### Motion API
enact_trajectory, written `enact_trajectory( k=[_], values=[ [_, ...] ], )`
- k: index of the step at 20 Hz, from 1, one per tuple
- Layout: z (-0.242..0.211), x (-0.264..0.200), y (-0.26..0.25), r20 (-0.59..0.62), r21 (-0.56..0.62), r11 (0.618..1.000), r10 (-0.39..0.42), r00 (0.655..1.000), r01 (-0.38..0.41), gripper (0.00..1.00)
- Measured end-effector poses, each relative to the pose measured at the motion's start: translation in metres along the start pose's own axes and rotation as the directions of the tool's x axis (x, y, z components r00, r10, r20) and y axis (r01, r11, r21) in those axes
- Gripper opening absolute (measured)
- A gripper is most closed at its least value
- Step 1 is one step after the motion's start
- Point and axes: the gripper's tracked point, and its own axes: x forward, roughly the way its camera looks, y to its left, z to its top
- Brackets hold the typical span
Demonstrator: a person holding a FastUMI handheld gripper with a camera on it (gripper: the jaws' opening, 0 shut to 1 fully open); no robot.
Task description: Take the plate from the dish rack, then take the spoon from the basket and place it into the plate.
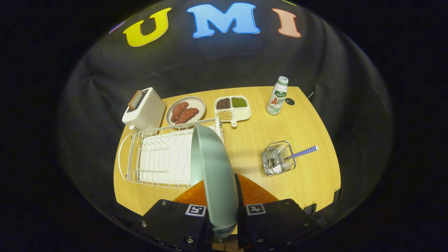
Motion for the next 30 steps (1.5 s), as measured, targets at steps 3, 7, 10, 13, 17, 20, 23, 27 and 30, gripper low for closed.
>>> enact_trajectory(
  k=[3, 7, 10, 13, 17, 20, 23, 27, 30],
  values=[
    [-0.026, -0.007, -0.026, -0.007, 0.028, 0.999, 0.023, 1.000, -0.023, 0.27],
    [-0.051, -0.014, -0.061, -0.007, 0.040, 0.998, 0.046, 0.999, -0.046, 0.27],
    [-0.070, -0.006, -0.082, -0.006, 0.061, 0.996, 0.071, 0.997, -0.070, 0.27],
    [-0.101, 0.011, -0.092, -0.034, 0.153, 0.981, 0.127, 0.991, -0.121, 0.27],
    [-0.135, 0.030, -0.098, -0.066, 0.200, 0.964, 0.193, 0.979, -0.176, 0.27],
    [-0.150, 0.046, -0.098, -0.078, 0.222, 0.951, 0.236, 0.969, -0.214, 0.27],
    [-0.159, 0.061, -0.096, -0.089, 0.255, 0.934, 0.281, 0.955, -0.251, 0.27],
    [-0.173, 0.079, -0.083, -0.116, 0.278, 0.905, 0.363, 0.924, -0.321, 0.27],
    [-0.174, 0.101, -0.073, -0.084, 0.259, 0.885, 0.421, 0.903, -0.388, 0.27]
  ],
)
